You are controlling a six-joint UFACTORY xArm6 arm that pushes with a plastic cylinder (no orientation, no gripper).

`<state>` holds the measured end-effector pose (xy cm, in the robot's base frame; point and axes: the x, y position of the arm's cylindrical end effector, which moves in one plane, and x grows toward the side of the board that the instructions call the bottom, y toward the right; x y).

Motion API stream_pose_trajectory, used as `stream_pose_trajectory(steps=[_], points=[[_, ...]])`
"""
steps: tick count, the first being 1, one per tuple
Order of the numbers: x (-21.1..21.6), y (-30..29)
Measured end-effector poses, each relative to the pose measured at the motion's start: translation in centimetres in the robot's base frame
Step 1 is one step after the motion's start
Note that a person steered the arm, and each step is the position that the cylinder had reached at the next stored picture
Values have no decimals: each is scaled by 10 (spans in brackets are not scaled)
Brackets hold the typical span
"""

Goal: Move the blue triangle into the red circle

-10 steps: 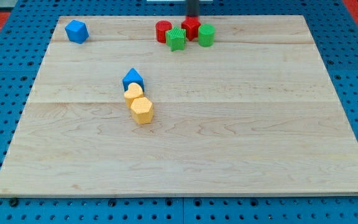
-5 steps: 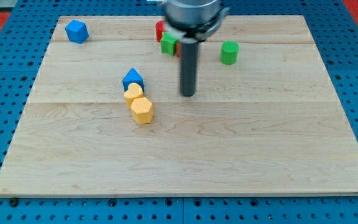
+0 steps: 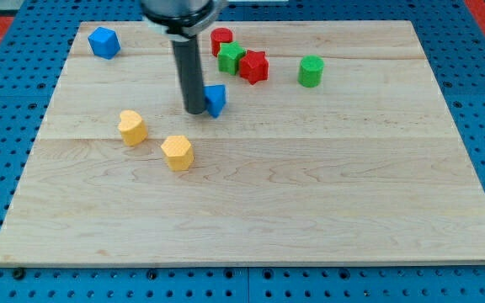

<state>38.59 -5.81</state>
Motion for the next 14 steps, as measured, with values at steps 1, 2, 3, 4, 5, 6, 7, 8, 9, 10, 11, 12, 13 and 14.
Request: stream_pose_trajectory(steps=[1,2,3,4,5,6,7,8,9,10,11,12,13,14], points=[[-17,34],[-39,68],[-39,113],[-53,128],[-92,128],[-100,142],[-124,136],[-134,88],[-144,62],[-147,87],[-149,101],[-191,130],[-192,114],[-187,65]])
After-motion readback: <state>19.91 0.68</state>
